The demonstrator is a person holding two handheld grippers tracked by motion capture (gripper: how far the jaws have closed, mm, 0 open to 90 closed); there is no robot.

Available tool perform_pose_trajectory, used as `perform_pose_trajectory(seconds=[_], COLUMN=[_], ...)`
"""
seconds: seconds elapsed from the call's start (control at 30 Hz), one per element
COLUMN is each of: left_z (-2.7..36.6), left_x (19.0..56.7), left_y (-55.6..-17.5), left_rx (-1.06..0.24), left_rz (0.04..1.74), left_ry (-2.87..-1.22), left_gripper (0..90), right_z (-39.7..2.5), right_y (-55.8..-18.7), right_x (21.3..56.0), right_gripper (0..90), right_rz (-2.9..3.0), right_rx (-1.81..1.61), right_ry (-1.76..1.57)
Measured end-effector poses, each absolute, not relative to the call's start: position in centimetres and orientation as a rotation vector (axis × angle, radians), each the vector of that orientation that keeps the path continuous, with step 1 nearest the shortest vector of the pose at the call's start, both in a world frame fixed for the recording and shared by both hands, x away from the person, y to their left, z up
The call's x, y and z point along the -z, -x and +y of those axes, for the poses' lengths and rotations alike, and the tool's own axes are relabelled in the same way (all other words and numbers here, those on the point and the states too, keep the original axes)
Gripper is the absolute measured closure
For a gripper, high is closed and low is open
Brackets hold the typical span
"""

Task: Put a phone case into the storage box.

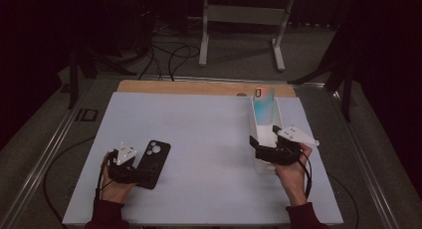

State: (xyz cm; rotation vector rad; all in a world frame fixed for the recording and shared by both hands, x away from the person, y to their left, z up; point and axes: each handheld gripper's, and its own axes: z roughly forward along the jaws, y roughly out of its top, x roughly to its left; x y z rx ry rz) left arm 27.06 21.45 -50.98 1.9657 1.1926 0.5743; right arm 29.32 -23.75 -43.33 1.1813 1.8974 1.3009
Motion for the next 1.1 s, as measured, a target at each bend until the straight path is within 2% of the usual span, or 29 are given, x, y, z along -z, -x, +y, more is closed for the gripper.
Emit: perform_pose_trajectory(seconds=[0.67, 1.1], left_z=[20.2, 19.6], left_x=[52.9, 53.5], left_y=[-28.2, -28.3], left_rx=[-0.455, -0.441], left_rz=[1.246, 1.256], left_ry=[-2.104, -2.163], left_gripper=[0.0, 0.0], right_z=[-24.2, -24.4], right_y=[-28.7, -28.7], right_x=[43.7, 43.7], right_gripper=[8.3, 8.3], right_rz=[1.864, 1.853], right_rx=[-1.293, -1.296], right_ry=[-1.181, -1.183])
